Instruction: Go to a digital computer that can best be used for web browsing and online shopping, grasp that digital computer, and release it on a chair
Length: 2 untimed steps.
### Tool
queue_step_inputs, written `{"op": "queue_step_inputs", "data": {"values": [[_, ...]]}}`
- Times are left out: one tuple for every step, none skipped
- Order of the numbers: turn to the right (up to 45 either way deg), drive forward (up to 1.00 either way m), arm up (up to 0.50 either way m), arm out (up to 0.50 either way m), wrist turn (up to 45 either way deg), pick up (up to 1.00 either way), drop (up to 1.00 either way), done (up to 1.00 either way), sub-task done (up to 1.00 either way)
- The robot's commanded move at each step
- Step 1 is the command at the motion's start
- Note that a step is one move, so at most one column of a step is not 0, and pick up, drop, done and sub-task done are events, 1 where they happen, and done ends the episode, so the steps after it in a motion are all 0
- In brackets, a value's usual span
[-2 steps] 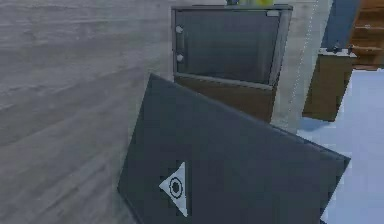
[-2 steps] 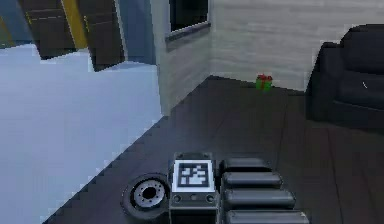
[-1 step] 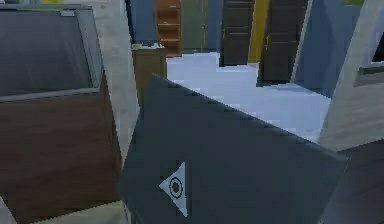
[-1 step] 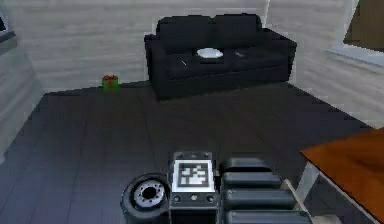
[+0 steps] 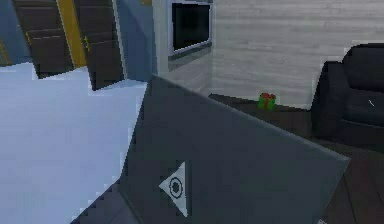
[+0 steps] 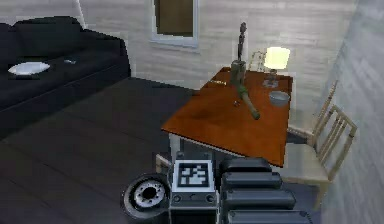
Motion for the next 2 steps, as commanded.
{"op": "queue_step_inputs", "data": {"values": [[24.0,0.0,0.0,0.0,0.0,0.0,0.0,0.0,0.0],[0.0,0.1,0.0,0.0,0.0,0.0,0.0,0.0,0.0]]}}
